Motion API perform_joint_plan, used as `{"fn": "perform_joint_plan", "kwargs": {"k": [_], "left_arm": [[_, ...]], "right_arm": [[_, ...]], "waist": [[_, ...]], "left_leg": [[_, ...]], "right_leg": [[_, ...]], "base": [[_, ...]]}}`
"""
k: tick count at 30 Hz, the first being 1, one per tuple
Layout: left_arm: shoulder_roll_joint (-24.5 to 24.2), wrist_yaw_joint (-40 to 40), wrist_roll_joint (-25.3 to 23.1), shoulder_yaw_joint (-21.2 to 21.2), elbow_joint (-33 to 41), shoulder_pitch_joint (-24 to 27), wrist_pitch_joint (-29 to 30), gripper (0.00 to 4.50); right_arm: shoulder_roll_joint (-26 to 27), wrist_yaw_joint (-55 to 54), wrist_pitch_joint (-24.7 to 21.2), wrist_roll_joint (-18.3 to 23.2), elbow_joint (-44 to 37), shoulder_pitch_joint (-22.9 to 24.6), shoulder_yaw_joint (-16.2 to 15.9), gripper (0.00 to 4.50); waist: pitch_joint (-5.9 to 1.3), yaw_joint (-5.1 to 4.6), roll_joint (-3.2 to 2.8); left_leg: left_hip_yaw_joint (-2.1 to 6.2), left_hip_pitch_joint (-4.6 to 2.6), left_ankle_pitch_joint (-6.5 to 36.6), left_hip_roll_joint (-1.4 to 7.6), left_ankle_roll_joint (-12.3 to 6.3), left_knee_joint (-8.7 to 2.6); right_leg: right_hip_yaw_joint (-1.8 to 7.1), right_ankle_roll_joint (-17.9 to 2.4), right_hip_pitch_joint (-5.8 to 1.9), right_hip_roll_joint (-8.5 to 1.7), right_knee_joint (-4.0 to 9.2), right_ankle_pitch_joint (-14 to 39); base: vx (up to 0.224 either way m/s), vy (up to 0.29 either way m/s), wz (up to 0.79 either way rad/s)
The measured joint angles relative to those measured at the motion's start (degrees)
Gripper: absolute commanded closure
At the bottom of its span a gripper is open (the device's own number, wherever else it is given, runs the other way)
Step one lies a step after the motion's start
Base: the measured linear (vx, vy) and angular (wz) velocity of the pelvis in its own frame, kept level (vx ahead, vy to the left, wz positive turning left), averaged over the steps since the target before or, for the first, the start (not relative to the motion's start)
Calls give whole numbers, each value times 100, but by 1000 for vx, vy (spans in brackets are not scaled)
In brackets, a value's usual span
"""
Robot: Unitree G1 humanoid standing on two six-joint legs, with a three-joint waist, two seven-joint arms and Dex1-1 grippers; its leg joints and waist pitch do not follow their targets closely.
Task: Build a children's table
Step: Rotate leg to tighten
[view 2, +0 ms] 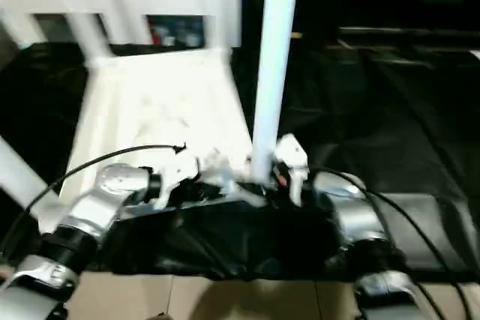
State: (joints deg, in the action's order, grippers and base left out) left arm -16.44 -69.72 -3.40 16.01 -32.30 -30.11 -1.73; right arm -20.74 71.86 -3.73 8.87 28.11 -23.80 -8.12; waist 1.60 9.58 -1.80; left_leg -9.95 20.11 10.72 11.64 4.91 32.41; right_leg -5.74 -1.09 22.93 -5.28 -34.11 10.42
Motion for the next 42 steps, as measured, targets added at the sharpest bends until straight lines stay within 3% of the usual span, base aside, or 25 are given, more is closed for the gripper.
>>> {"fn": "perform_joint_plan", "kwargs": {"k": [5,14,15,19,26,29,31,34,42], "left_arm": [[-153,-481,110,67,-74,-12,-211,450],[-232,-892,187,185,-287,-174,-318,450],[-232,-896,189,189,-295,-175,-340,450],[-223,-907,191,193,-368,-197,-398,450],[-223,-899,181,185,-445,-207,-481,450],[-216,-730,124,148,-472,-234,-400,450],[-161,-361,20,79,-479,-238,-294,450],[-16,210,-108,1,-481,-238,-132,450],[718,1678,-277,-278,-518,-164,349,450]], "right_arm": [[-172,625,-302,88,-299,66,-205,137],[-236,856,-565,202,-457,86,-350,194],[-238,865,-571,207,-486,107,-350,215],[-241,865,-575,201,-544,135,-350,231],[-197,774,-522,214,-557,199,-333,236],[14,350,-376,170,-517,288,-160,239],[259,-243,-239,74,-340,282,3,244],[544,-1126,-185,-25,-54,168,230,249],[1320,-3459,-70,-377,751,-298,773,251]], "waist": [[4,59,10],[3,127,9],[3,148,8],[-1,178,2],[-6,176,-4],[-9,167,3],[-9,122,6],[-2,-26,23],[10,-304,51]], "left_leg": [[0,2,0,0,0,1],[0,1,0,0,1,-2],[0,1,0,0,1,-2],[0,-1,-1,0,2,1],[0,-7,-2,1,3,1],[1,-16,-7,1,9,10],[1,-25,-12,1,16,13],[3,-42,-15,-2,20,12],[6,-94,-15,-7,21,4]], "right_leg": [[1,1,-2,-1,-1,1],[1,2,0,0,-3,1],[1,2,0,0,-4,1],[2,2,-1,0,-8,1],[2,3,-4,0,-11,2],[3,23,-7,0,-26,13],[7,25,-9,0,-30,5],[7,27,-15,0,-23,6],[3,28,-49,0,14,6]], "base": [[0,0,0],[0,0,0],[0,0,0],[0,0,0],[0,0,0],[0,0,0],[0,0,0],[0,0,0],[0,0,0]]}}
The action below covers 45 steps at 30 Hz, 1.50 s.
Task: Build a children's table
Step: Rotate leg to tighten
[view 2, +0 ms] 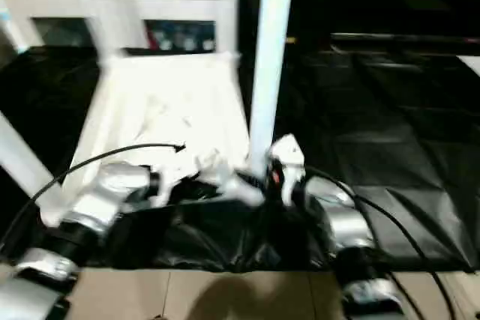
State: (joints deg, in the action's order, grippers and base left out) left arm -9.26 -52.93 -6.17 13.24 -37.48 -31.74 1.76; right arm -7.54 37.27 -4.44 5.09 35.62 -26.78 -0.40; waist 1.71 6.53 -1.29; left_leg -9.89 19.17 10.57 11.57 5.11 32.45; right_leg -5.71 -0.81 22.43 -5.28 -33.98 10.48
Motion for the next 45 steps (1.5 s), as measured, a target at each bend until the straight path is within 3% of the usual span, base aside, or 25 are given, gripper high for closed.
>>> {"fn": "perform_joint_plan", "kwargs": {"k": [3,4,6,12,14,18,20,25,29,35,39,45], "left_arm": [[90,146,-26,1,4,4,51,450],[90,156,-26,0,10,4,51,450],[89,172,-31,1,37,24,43,450],[89,104,-34,53,219,124,21,450],[88,63,-34,88,236,129,-15,450],[82,-135,-24,233,264,126,-214,450],[69,-203,-24,289,262,122,-310,450],[-15,-295,-23,302,222,78,-432,450],[-128,-437,-17,310,171,11,-602,450],[-264,-1066,197,360,169,58,-859,450],[-279,-1524,310,458,227,111,-1002,450],[-45,-1993,677,538,226,251,-1474,450]], "right_arm": [[78,-278,15,-26,96,-62,60,251],[88,-309,18,-32,97,-70,62,216],[103,-313,17,-34,102,-77,79,195],[34,-89,19,-40,-190,160,79,138],[-83,130,24,-32,-394,284,40,138],[-674,915,-16,229,-973,743,-18,138],[-1013,1300,-92,435,-1240,974,16,138],[-1735,2195,-444,967,-1830,1622,391,138],[-2117,2476,-672,1295,-1999,1974,743,138],[-2220,1507,-714,1196,-1540,1829,1255,138],[-1980,401,-677,1124,-1053,1488,1616,138],[-1591,-192,-662,1102,-1088,1483,1733,138]], "waist": [[-6,-23,-8],[-7,-21,-8],[-14,-19,-12],[-32,10,-38],[-32,38,-39],[-24,230,-54],[-19,282,-58],[-8,323,-70],[-5,303,-99],[-5,318,-105],[-8,377,-158],[-7,491,-188]], "left_leg": [[1,-19,2,-6,0,-15],[2,-21,2,-6,0,-24],[5,-23,2,-6,1,-42],[4,-14,5,-8,1,-70],[4,-11,11,-9,0,-72],[2,-2,17,-10,-5,-71],[-3,1,17,-10,-7,-67],[-4,40,19,-9,-13,-57],[-2,99,15,-3,-21,-22],[-2,105,18,-3,-22,-10],[-6,103,22,-5,-27,-3],[-5,140,14,-2,-66,12]], "right_leg": [[5,0,-19,0,1,0],[4,0,-20,0,0,0],[3,-2,-20,2,-4,-2],[0,7,-13,3,8,7],[0,11,-13,3,11,12],[2,16,-15,1,19,18],[6,14,-14,-1,20,17],[7,23,8,0,18,22],[6,18,65,1,-9,16],[5,19,66,-1,-7,16],[5,-3,69,-9,-7,3],[1,8,93,-10,-12,11]], "base": [[0,0,0],[0,0,0],[0,0,0],[0,0,0],[0,0,0],[0,0,0],[0,0,0],[0,0,0],[0,0,0],[0,0,0],[0,0,0],[0,0,0]]}}
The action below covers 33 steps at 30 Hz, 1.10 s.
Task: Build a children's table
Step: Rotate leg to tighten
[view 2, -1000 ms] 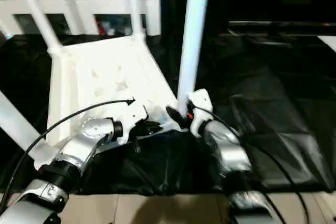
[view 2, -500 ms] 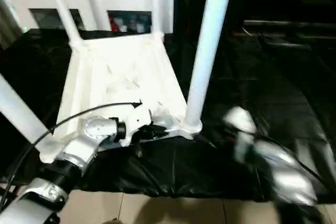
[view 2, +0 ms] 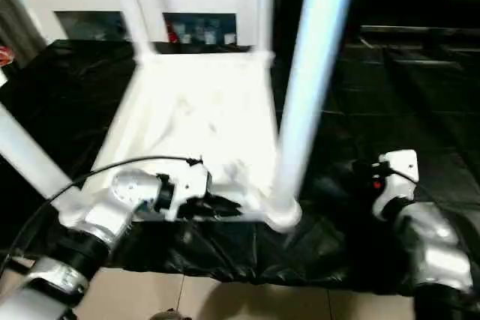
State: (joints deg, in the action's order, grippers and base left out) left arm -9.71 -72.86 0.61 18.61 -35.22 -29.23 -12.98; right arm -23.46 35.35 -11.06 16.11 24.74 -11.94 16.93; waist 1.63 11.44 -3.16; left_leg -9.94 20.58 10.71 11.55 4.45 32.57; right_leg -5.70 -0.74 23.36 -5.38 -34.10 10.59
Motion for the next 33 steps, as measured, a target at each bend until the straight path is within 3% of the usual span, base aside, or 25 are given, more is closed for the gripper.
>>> {"fn": "perform_joint_plan", "kwargs": {"k": [5,10,11,14,16,17,21,23,28,30,32,33], "left_arm": [[214,-181,181,137,-30,-102,-483,450],[54,-128,113,44,-278,-134,-676,450],[40,-125,126,21,-279,-134,-716,417],[-105,-56,340,-222,-96,-33,-672,409],[-222,80,576,-485,227,75,-440,404],[-261,146,701,-601,402,144,-293,371],[-343,573,1050,-1009,1052,426,355,364],[-353,786,1087,-1111,1227,509,549,330],[-323,1785,1094,-1518,2150,935,1257,300],[-311,2008,1158,-1586,2679,1218,1548,277],[-367,2064,1487,-1546,3539,1718,2099,269],[-452,2002,1673,-1449,3954,2009,2382,244]], "right_arm": [[319,-278,38,-21,-37,-6,-153,138],[605,-513,75,-17,-238,-15,-172,138],[663,-539,81,-17,-271,-16,-176,134],[913,-707,182,-23,-470,-47,-262,134],[955,-778,197,-25,-629,-83,-375,134],[959,-796,200,-25,-721,-87,-401,134],[959,-767,201,-26,-1058,-102,-515,134],[950,-741,200,-42,-1124,-106,-564,134],[818,-915,189,-236,-1334,-111,-604,134],[765,-990,161,-265,-1480,-89,-596,134],[670,-982,82,-261,-1822,79,-601,134],[585,-966,21,-249,-1944,206,-568,134]], "waist": [[-1,-46,-1],[1,-196,2],[1,-206,2],[3,-259,4],[5,-266,8],[5,-267,9],[12,-267,21],[14,-270,25],[19,-319,34],[19,-323,32],[18,-331,34],[18,-328,37]], "left_leg": [[0,47,22,4,-28,44],[-1,39,33,7,-1,47],[-1,39,33,7,0,49],[-1,39,35,9,3,50],[0,42,35,9,3,52],[0,42,35,9,4,53],[0,44,36,9,3,58],[0,43,36,9,4,61],[1,42,37,9,6,62],[1,42,38,9,6,61],[0,46,40,10,5,58],[0,40,43,9,-1,60]], "right_leg": [[3,-3,7,-1,-9,-2],[3,1,5,0,-19,-7],[3,2,5,0,-19,-8],[4,-2,6,1,-23,-11],[3,-1,7,1,-26,-10],[4,-1,7,1,-26,-10],[5,-2,6,0,-26,-10],[5,-2,5,0,-26,-11],[6,-3,4,2,-27,-12],[8,0,3,2,-26,-10],[8,7,6,3,-24,-4],[10,11,2,4,-27,4]], "base": [[0,0,0],[0,0,0],[0,0,0],[0,0,0],[0,0,0],[0,0,0],[0,0,0],[0,0,0],[0,0,0],[0,0,0],[0,0,0],[0,0,0]]}}
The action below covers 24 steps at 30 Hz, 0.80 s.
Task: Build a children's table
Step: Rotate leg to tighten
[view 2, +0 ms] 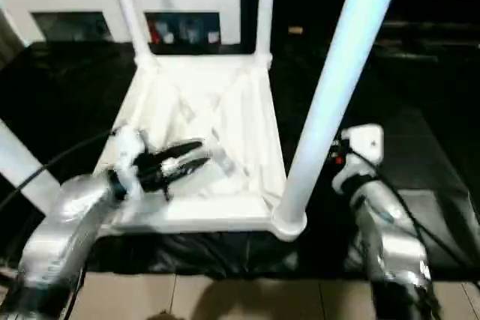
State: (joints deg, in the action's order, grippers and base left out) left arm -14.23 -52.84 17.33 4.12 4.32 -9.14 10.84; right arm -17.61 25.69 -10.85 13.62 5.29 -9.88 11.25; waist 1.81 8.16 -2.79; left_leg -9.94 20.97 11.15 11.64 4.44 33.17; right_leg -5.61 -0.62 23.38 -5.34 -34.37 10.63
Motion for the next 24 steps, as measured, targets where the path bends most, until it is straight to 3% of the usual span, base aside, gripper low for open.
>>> {"fn": "perform_joint_plan", "kwargs": {"k": [6,15,21,24], "left_arm": [[-1003,-893,117,622,609,186,800,193],[-1729,-1434,-586,1464,416,-118,1336,128],[-1863,-1383,-912,1758,317,-335,1429,73],[-1807,-1331,-1064,1844,201,-431,1363,60]], "right_arm": [[-363,557,-227,53,-266,443,-59,134],[-1178,1482,-634,284,-805,1061,-235,134],[-1864,2239,-1010,463,-1345,1696,-314,134],[-1989,2451,-1153,578,-1490,1767,-311,134]], "waist": [[1,6,-5],[-10,-12,-51],[-11,-3,-64],[-14,-7,-64]], "left_leg": [[1,-14,3,-1,19,5],[0,-55,4,-4,20,0],[0,-58,4,-5,19,4],[1,-87,3,-6,19,7]], "right_leg": [[12,28,-7,6,-5,11],[24,36,-40,9,-3,10],[23,37,-50,7,1,10],[24,36,-74,7,-1,9]], "base": [[0,0,0],[0,0,0],[0,0,0],[0,0,0]]}}
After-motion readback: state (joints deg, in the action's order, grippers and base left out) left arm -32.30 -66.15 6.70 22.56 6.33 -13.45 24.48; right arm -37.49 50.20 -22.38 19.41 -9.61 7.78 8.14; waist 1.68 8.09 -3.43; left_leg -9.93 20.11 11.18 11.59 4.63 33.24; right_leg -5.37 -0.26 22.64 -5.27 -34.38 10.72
